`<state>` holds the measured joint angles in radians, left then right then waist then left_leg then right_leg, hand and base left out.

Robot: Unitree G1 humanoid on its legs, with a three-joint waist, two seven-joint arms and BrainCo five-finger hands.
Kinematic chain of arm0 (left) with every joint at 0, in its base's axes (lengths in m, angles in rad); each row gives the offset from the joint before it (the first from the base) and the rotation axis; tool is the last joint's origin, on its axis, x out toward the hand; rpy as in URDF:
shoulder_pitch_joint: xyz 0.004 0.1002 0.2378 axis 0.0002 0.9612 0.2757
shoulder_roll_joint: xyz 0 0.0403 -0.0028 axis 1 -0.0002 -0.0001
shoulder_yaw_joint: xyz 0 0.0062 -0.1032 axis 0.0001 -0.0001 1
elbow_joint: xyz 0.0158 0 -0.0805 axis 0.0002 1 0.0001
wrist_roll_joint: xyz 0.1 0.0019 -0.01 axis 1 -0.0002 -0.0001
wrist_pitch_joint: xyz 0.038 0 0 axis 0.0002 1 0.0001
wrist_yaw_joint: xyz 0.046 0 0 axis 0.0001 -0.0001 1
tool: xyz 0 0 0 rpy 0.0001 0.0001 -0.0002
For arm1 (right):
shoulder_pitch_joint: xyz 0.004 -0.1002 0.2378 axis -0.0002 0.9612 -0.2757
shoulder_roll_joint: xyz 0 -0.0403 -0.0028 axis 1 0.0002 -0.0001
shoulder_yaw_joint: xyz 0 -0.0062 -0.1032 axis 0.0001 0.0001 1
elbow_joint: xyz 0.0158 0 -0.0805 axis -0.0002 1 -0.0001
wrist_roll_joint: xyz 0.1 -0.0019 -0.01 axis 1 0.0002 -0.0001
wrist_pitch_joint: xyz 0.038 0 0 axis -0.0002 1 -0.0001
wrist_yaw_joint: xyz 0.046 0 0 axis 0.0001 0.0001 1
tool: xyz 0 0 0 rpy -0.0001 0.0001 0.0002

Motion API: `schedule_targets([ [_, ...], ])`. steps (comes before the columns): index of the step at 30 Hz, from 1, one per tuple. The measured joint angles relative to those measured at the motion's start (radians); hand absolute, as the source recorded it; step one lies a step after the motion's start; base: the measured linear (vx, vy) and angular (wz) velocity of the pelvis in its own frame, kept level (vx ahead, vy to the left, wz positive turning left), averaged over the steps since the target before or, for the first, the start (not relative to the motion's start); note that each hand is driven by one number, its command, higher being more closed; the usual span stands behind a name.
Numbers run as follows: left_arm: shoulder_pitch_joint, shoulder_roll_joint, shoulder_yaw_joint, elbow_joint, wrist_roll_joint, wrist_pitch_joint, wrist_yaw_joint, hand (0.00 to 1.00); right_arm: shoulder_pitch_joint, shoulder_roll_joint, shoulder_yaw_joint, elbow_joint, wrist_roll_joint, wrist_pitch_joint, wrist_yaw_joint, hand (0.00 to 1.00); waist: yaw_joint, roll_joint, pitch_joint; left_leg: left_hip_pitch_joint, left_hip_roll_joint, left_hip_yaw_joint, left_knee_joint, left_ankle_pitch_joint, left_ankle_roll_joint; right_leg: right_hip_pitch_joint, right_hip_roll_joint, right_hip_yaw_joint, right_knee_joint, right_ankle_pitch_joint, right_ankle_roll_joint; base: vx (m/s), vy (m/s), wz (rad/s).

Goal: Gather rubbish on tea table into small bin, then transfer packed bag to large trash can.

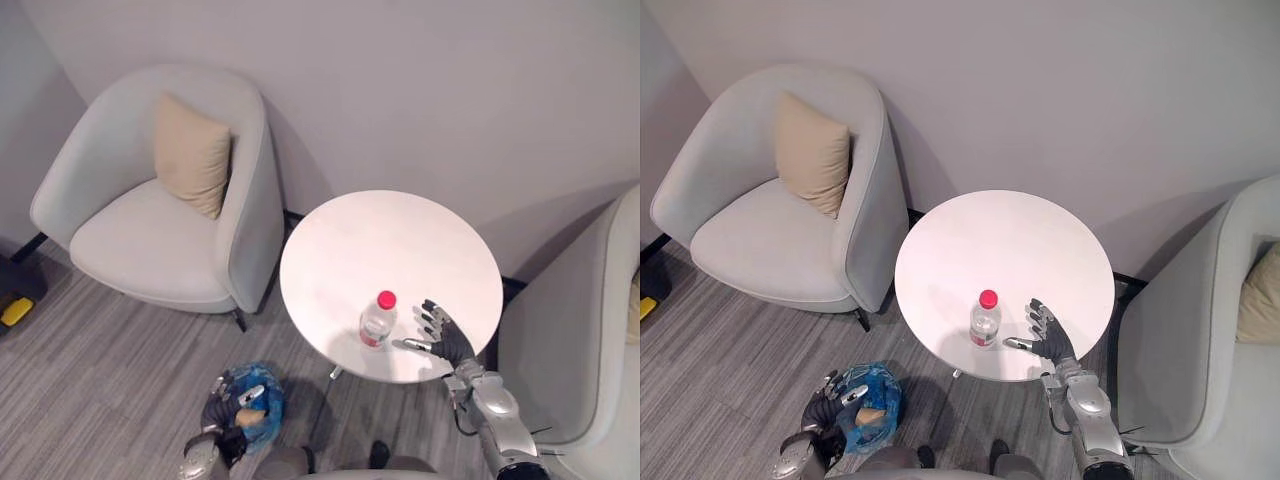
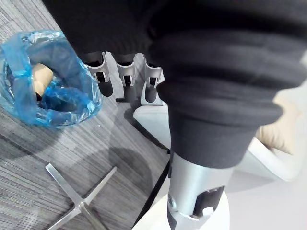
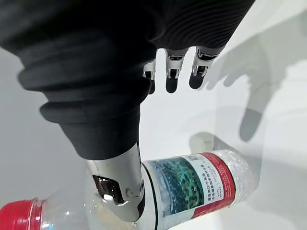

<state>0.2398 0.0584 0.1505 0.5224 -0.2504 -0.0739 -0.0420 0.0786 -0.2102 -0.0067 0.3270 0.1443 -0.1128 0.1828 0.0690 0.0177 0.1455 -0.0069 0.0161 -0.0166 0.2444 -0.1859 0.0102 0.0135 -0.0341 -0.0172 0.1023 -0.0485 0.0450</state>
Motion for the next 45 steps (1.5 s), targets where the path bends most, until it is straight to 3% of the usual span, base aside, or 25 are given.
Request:
schedule_targets([
  [10,0.007,0.001,-0.004,0.014,0.009,0.000,-0.001,0.00,-0.066,-0.014,0.066,0.024,-0.031,0.001,0.035,0.00,0.004,0.013,0.009,-0.012,-0.048,-0.073,-0.071,0.078,0.010,0.021,-0.035,-0.071,-0.069,0.042,0.012,-0.04,-0.003,0.25],
  [14,0.011,0.002,-0.012,0.028,0.008,-0.001,-0.001,0.00,-0.118,-0.013,0.076,0.052,-0.038,0.001,0.007,0.00,0.005,0.015,0.026,-0.013,-0.054,-0.095,-0.101,0.107,0.008,0.016,-0.041,-0.091,-0.072,0.055,0.010,-0.10,-0.012,0.15],
  [18,0.028,0.002,-0.034,0.028,0.007,-0.001,-0.001,0.00,-0.215,0.009,0.098,0.081,-0.079,-0.001,-0.067,0.00,0.008,0.018,0.054,-0.023,-0.053,-0.108,-0.134,0.130,-0.007,0.004,-0.039,-0.098,-0.089,0.069,0.012,-0.11,-0.029,0.07],
  [19,0.028,0.002,-0.042,0.028,0.007,-0.001,0.000,0.00,-0.240,0.013,0.099,0.093,-0.088,-0.001,-0.094,1.00,0.012,0.022,0.057,-0.031,-0.053,-0.114,-0.139,0.135,-0.010,-0.004,-0.039,-0.102,-0.089,0.069,0.012,-0.07,-0.029,0.10],
  [26,0.025,0.001,-0.055,0.026,0.003,-0.010,0.000,0.00,-0.378,0.003,0.101,0.172,-0.106,-0.009,-0.136,1.00,0.056,0.046,0.077,-0.057,-0.052,-0.136,-0.130,0.151,-0.009,-0.021,-0.037,-0.120,-0.087,0.076,0.009,0.00,-0.020,0.09],
  [36,0.022,0.001,-0.068,-0.004,-0.026,-0.022,0.000,0.00,-0.479,-0.053,0.144,0.202,-0.033,0.005,-0.111,1.00,0.057,0.048,0.129,-0.086,-0.055,-0.146,-0.099,0.142,0.000,-0.039,-0.037,-0.127,-0.070,0.070,0.000,0.01,-0.002,0.03],
  [45,0.022,0.001,-0.055,-0.012,-0.026,-0.021,-0.003,0.00,-0.411,-0.054,0.179,-0.111,0.003,0.001,-0.061,1.00,0.053,0.048,0.129,-0.070,-0.053,-0.143,-0.090,0.134,0.001,-0.020,-0.036,-0.124,-0.070,0.067,0.002,0.00,-0.003,0.00],
])
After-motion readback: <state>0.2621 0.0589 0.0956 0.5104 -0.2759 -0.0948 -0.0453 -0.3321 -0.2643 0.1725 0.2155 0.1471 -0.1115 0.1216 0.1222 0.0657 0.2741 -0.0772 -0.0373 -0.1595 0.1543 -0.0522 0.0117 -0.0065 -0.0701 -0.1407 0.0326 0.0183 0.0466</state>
